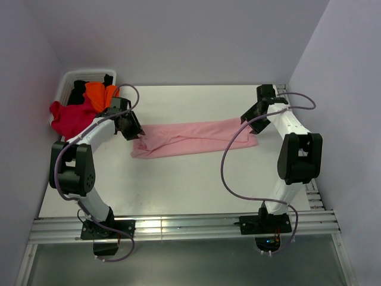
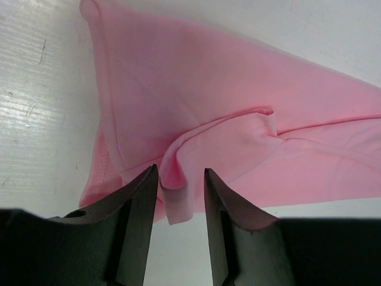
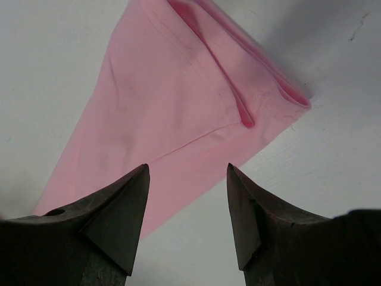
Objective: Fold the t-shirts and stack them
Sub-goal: Fold the other side of the tshirt into a rectangle
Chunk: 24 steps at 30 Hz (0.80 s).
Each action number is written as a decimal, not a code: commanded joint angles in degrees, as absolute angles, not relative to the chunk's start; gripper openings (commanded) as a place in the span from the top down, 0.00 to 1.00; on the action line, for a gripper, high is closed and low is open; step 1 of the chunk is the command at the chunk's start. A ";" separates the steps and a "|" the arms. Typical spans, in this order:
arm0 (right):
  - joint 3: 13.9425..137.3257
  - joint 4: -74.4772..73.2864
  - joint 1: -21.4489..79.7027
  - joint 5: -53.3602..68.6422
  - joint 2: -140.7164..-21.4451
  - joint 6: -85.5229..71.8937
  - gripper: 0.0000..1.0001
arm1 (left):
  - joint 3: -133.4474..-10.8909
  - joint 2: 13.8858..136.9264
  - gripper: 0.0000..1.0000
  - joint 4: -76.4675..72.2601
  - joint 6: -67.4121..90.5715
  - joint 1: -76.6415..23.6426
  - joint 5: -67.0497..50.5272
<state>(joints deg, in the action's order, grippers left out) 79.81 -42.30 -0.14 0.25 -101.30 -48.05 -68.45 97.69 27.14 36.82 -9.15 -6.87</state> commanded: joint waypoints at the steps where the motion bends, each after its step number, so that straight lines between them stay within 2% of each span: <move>1: 78.84 -42.89 -0.44 -2.11 -97.74 -47.20 0.38 | -67.24 95.27 0.58 25.23 36.74 -9.32 -7.82; 9: 77.43 -42.80 -0.70 -2.46 -97.03 -47.02 0.38 | -66.10 94.40 0.61 24.97 36.47 -9.32 -8.08; 11: 76.91 -42.71 -0.79 -2.64 -96.94 -46.93 0.38 | -65.48 94.22 0.66 24.17 36.48 -9.32 -9.49; 12: 76.64 -42.63 -0.79 -2.72 -96.94 -46.93 0.39 | -65.48 94.31 0.73 23.73 36.56 -9.32 -10.36; 13: 76.38 -42.45 -0.88 -2.81 -96.86 -47.02 0.39 | -65.39 94.48 0.92 22.60 36.13 -9.40 -12.20; 14: 75.77 -42.28 -0.79 -2.81 -96.77 -47.02 0.39 | -65.56 94.74 0.99 22.24 35.78 -9.58 -13.35; 24: 73.13 -41.48 -0.88 -3.51 -95.98 -47.29 0.40 | -68.73 89.39 1.00 22.41 30.42 -14.85 -10.46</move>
<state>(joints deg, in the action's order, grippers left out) 73.69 -42.30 -0.43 -1.56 -99.24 -47.44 -65.71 94.48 24.25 33.89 -13.08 -10.63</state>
